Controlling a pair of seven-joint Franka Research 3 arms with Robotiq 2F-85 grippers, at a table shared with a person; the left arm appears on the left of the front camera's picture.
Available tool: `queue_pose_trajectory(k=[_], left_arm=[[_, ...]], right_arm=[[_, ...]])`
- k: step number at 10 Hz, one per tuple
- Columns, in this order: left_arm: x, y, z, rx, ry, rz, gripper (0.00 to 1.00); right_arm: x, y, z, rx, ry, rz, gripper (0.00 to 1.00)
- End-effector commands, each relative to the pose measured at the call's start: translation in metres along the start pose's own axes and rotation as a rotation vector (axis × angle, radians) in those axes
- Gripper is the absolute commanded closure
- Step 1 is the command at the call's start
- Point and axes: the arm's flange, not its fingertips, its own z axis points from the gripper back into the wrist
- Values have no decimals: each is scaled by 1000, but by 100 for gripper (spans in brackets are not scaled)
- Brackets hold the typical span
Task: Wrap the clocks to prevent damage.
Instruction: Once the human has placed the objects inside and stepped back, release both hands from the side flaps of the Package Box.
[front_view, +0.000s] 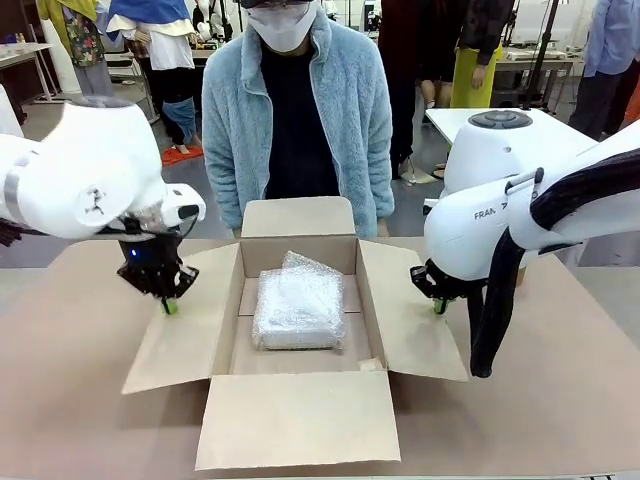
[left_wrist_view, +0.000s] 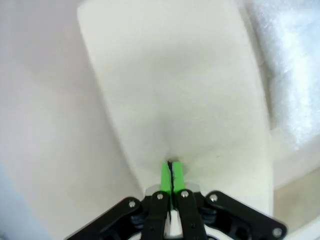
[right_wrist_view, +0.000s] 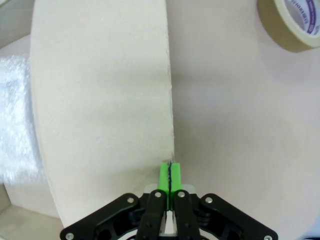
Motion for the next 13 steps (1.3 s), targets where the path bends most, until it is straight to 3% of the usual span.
queue_pose_trajectory(k=[1, 2, 3, 5, 7, 8, 9, 13], left_arm=[[-21, 37, 67, -194, 12, -355, 100], [-22, 51, 93, -173, 3, -441, 100], [-29, 61, 110, -181, 32, -506, 100], [-42, 80, 133, -92, 103, -649, 100], [-57, 91, 143, -42, 71, -681, 100], [-59, 90, 138, 74, -55, -579, 100], [-57, 90, 143, -93, 109, -655, 100], [-59, 90, 142, -57, 92, -650, 100]], right_arm=[[-5, -25, 58, -34, 41, 176, 99], [-12, -34, 86, -50, 56, 242, 99], [-24, -41, 112, -63, 113, 330, 99], [-43, -50, 148, -73, 125, 403, 99], [-51, -54, 156, -86, 138, 432, 99], [-50, -50, 158, -65, 131, 392, 99], [-50, -50, 158, -65, 131, 392, 99], [-53, -51, 160, -69, 140, 407, 99]])
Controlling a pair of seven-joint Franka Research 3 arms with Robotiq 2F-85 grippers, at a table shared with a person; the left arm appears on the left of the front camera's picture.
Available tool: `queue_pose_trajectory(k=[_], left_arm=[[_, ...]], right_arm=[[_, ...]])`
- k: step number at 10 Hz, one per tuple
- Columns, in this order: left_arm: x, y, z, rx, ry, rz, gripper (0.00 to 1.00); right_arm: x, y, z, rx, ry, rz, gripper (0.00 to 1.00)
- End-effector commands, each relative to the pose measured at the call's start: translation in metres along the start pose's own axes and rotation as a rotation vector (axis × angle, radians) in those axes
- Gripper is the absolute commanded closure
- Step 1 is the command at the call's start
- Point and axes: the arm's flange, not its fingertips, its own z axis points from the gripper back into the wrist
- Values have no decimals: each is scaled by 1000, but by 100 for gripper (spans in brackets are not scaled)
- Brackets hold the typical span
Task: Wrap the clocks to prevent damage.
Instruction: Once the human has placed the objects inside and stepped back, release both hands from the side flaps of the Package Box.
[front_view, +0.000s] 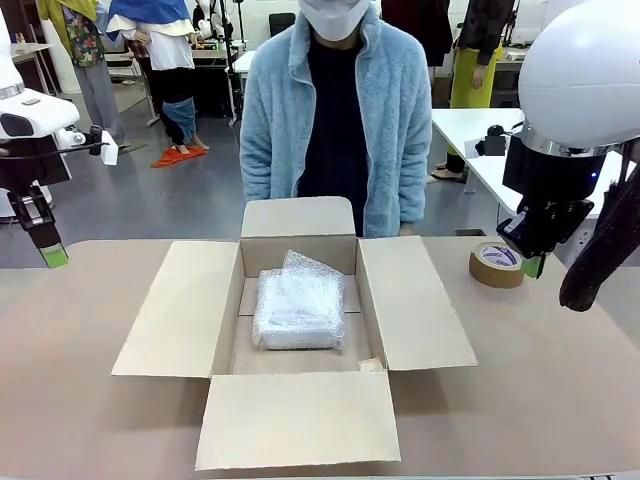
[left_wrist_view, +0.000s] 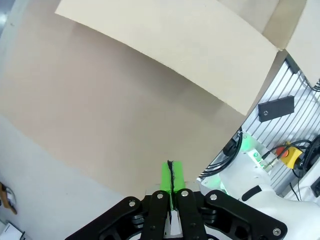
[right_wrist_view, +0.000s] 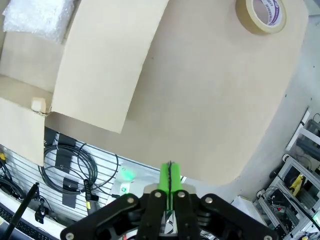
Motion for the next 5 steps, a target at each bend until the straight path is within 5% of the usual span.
queue_pose_trajectory(k=[1, 3, 5], left_arm=[[-10, 6, 1, -19, 16, -216, 100], [-30, 16, 6, -41, 68, -618, 100], [-55, 31, 12, -77, 21, -765, 100]], right_arm=[[-13, -15, 0, 26, -55, 217, 99], [-28, -37, -3, 61, -93, 555, 99], [-42, -60, -3, 86, -128, 682, 99]])
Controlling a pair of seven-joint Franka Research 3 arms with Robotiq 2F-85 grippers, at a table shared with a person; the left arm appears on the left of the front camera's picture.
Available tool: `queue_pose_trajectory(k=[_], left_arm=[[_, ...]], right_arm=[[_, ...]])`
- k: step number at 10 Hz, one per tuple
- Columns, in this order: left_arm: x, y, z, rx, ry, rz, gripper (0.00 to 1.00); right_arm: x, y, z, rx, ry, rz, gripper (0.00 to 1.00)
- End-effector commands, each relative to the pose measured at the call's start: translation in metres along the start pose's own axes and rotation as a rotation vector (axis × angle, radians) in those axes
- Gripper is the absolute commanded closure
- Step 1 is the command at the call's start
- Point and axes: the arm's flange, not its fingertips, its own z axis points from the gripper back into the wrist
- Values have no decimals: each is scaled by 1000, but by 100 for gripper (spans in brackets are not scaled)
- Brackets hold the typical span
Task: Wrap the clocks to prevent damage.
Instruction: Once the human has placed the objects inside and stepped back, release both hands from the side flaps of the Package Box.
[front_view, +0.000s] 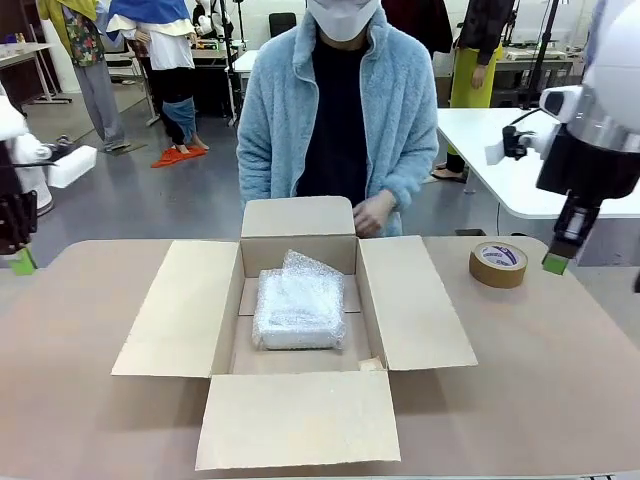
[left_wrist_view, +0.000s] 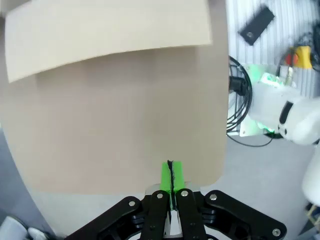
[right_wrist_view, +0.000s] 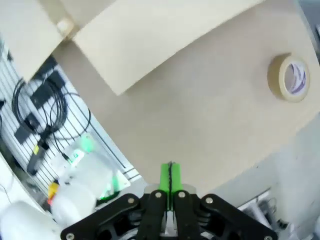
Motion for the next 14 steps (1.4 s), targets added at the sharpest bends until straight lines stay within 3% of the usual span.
queue_pose_trajectory(k=[1, 3, 4, 7, 8, 9, 12, 14], left_arm=[[-34, 0, 9, -1, -73, -106, 100], [-58, 4, 1, 32, -261, -105, 100], [-73, 11, -8, 37, -397, -10, 100], [-110, 10, -34, 38, -668, 167, 100], [-120, 3, -39, 47, -707, 183, 100], [-129, 2, -42, 38, -718, 188, 100], [-137, -3, -53, 21, -738, 204, 100], [-135, -3, -55, 29, -755, 208, 100]], right_arm=[[-28, -13, -5, 43, -108, 63, 99], [-47, -26, -17, 72, -305, 65, 99], [-57, -32, -28, 77, -399, 51, 99], [-81, -47, -57, 82, -601, 28, 99], [-88, -50, -64, 92, -630, 31, 99], [-94, -55, -69, 93, -648, 55, 99], [-102, -60, -74, 88, -490, 284, 99], [-101, -62, -72, 89, -473, 316, 99]])
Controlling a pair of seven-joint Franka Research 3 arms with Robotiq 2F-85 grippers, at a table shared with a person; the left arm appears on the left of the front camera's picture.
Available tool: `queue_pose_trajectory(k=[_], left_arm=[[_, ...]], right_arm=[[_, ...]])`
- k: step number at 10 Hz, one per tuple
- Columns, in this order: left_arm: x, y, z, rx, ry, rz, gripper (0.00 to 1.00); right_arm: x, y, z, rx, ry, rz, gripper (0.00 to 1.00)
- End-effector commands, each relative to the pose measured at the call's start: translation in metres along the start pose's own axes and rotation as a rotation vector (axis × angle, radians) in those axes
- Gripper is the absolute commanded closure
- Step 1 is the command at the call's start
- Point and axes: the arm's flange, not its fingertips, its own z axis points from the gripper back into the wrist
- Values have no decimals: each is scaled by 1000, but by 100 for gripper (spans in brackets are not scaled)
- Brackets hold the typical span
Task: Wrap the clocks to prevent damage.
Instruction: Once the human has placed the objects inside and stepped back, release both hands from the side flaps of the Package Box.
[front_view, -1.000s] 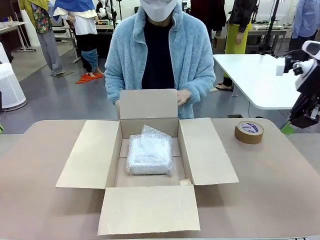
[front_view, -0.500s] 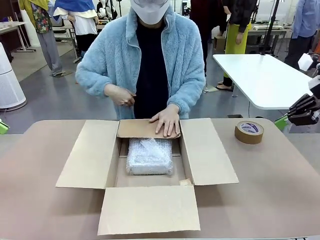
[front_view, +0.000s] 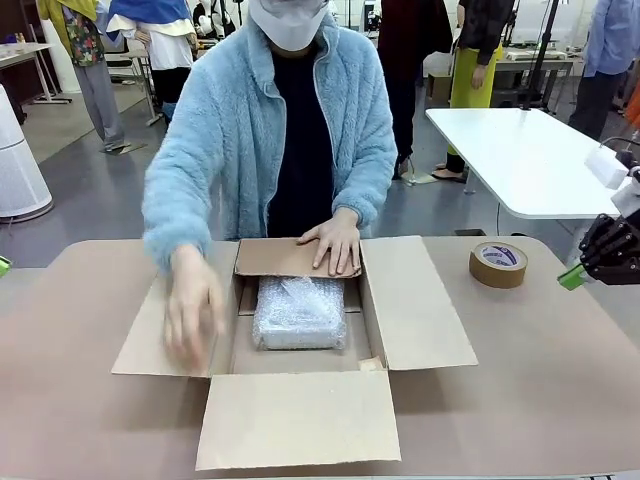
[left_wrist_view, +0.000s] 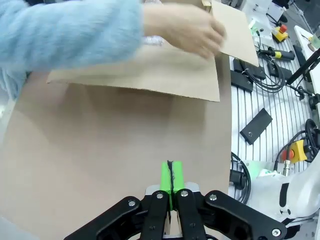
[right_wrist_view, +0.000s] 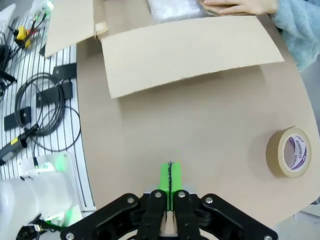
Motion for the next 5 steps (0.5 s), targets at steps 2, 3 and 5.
queue_pose_trajectory(k=[2, 3, 5], left_arm=[[1, 1, -5, 5, 0, -39, 100], [2, 0, -2, -1, -5, -1, 100], [2, 0, -2, -1, -5, -1, 100]], right_arm=[[-4, 6, 0, -18, -6, 29, 99], [0, 0, 1, -6, 15, 15, 99], [0, 0, 1, -6, 15, 15, 99]])
